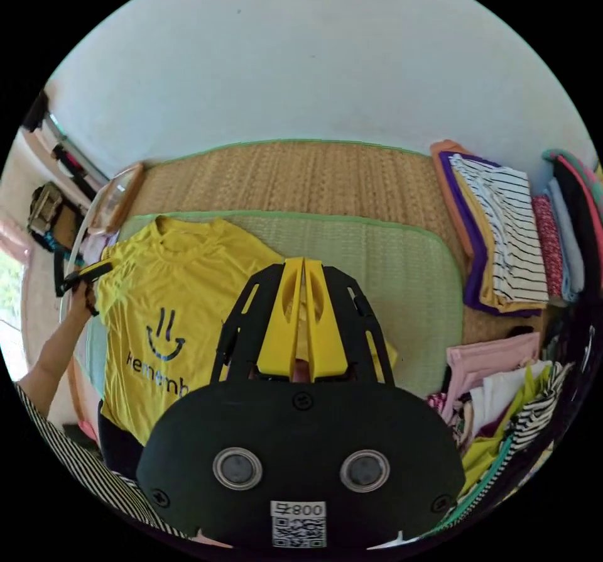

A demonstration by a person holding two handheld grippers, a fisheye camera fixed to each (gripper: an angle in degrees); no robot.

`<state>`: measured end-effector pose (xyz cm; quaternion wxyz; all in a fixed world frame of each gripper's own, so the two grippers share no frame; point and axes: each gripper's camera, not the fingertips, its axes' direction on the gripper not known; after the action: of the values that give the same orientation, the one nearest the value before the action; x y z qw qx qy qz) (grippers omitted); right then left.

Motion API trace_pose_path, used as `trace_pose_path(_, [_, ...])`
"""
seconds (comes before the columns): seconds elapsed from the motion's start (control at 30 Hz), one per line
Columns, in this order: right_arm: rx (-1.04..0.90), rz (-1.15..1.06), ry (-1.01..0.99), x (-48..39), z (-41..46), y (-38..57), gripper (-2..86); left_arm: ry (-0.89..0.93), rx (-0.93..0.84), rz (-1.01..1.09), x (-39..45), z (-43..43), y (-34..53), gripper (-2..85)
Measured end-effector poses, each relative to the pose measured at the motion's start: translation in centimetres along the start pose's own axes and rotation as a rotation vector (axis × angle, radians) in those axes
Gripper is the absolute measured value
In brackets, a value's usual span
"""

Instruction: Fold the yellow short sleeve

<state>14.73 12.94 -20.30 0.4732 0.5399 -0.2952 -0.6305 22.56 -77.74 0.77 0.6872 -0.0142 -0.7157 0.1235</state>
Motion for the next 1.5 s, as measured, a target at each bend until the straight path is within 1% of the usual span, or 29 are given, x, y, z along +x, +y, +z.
trace_pose_path(0.1, [-0.034, -0.075, 0.006, -3.4, 4.2, -0.6, -0.4, -0.017, -0.004, -0.020, -0.1, -0.3, -1.4, 1.7])
trace_pose_path(0.2, [-0.080, -0.079, 0.010, -4.9, 8.5, -2.1, -0.4, -0.063, -0.017, -0.039, -0.5, -0.9, -3.1, 1.2])
trace_pose_path(0.33, [-0.151, -0.068, 0.044, -5.0, 12.8, -3.8, -0.4, -0.102, -0.047, -0.059, -1.3, -1.6, -5.3, 0.5])
trace_pose_path(0.47, [-0.127, -0.032, 0.030, -3.8, 14.3, -5.1, -0.4, -0.058, -0.004, -0.120, -2.6, -4.0, -7.0, 0.4])
trace_pose_path(0.57, [-0.116, -0.026, 0.051, -3.1, 14.1, -4.7, -0.3, -0.047, 0.006, -0.143, -2.7, -6.3, -7.5, 0.4])
trace_pose_path(0.63, [-0.060, -0.022, 0.064, -2.3, 12.4, -3.1, 0.0, -0.036, 0.034, -0.133, -2.3, -8.4, -7.1, 0.6])
trace_pose_path(0.7, [0.024, -0.044, 0.055, -0.8, 9.0, 1.0, 0.7, 0.005, 0.066, -0.104, -1.7, -10.9, -6.3, 0.8])
trace_pose_path(0.77, [0.053, -0.049, 0.109, 0.6, 6.8, 4.9, 2.1, 0.066, 0.089, -0.056, -0.8, -14.1, -4.9, 1.3])
trace_pose_path(0.83, [0.055, -0.032, 0.159, 2.2, 5.2, 8.9, 6.8, 0.092, 0.080, -0.039, -0.3, -16.0, -3.9, 1.4])
trace_pose_path(0.9, [0.046, -0.021, 0.177, 3.7, 4.4, 13.2, 8.1, 0.112, 0.072, -0.038, 0.2, -17.7, -3.1, 1.4])
trace_pose_path(0.97, [0.023, -0.017, 0.176, 4.3, 4.9, 14.8, 8.5, 0.128, 0.048, -0.020, 1.4, -19.6, -3.0, 1.3])
trace_pose_path(1.07, [-0.034, -0.029, 0.198, 4.6, 7.3, 15.5, 7.8, 0.127, 0.018, -0.004, 3.4, -21.6, -4.0, 0.9])
trace_pose_path(1.13, [-0.100, -0.017, 0.229, 5.1, 8.9, 15.3, 4.8, 0.123, 0.014, 0.010, 4.8, -23.0, -5.0, 0.6])
trace_pose_path(1.2, [-0.106, 0.021, 0.276, 6.5, 9.1, 15.3, 1.8, 0.123, 0.023, 0.030, 6.0, -24.8, -6.2, 0.5])
trace_pose_path(1.33, [-0.054, 0.126, 0.237, 11.3, 7.2, 15.0, 1.0, 0.109, 0.045, 0.070, 8.1, -29.2, -9.3, 0.4])
trace_pose_path(1.4, [-0.070, 0.220, 0.163, 15.4, 7.4, 15.1, 1.4, 0.089, 0.037, 0.065, 8.6, -30.6, -10.4, 0.4])
trace_pose_path(1.5, [-0.092, 0.309, 0.128, 18.5, 8.9, 16.8, 2.8, 0.097, 0.023, 0.042, 9.3, -32.8, -11.7, 0.3])
